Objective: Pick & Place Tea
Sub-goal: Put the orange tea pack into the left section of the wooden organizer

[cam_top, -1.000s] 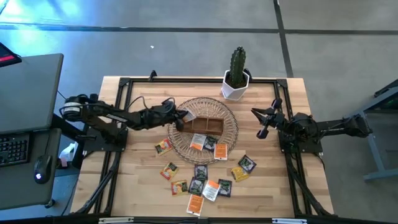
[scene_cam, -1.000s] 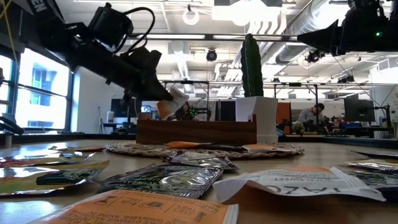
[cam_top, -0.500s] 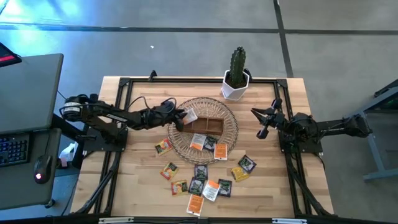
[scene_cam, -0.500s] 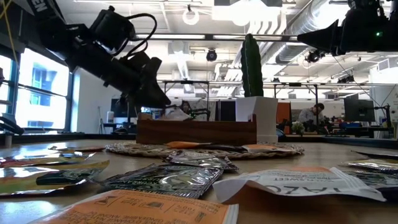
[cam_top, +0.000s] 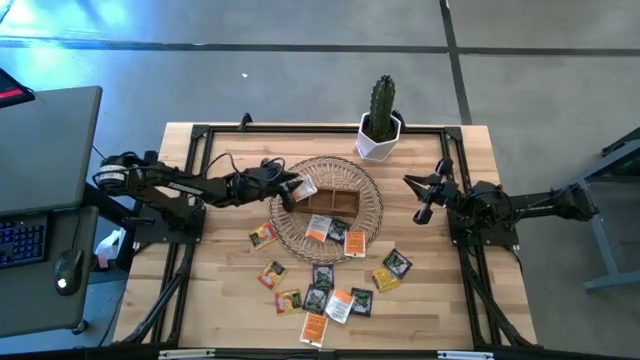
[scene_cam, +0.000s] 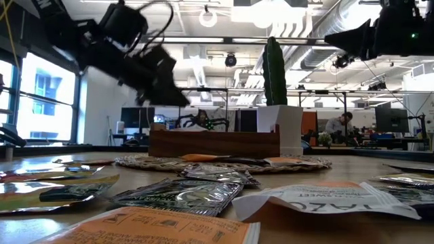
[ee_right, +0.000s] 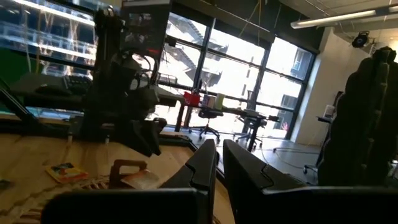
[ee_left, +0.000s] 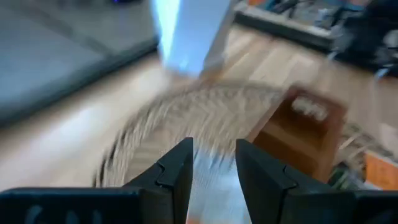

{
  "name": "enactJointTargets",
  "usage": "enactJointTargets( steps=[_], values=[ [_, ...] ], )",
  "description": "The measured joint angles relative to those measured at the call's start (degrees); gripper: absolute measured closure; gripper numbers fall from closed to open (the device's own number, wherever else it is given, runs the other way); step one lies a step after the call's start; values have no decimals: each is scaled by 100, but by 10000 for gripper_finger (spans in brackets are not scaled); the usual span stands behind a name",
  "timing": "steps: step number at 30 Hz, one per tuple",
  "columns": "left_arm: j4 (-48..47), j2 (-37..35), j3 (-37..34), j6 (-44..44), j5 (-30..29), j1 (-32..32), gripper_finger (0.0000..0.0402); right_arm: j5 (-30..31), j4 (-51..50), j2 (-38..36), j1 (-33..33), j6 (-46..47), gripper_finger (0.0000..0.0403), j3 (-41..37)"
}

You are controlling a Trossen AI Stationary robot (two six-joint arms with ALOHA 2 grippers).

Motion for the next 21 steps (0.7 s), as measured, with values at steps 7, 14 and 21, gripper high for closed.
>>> enactJointTargets(
  steps=[7,14,21],
  values=[
    [-2673,-120,1401,851,147,2,281,-447,690,228,-1,471,352,2],
    [-4251,-125,2342,352,-187,-5,282,-951,871,1360,-1,1008,268,532],
    [-5259,-1192,2340,-73,-298,-3,282,-931,642,3641,-6,1551,222,1854]
  ],
)
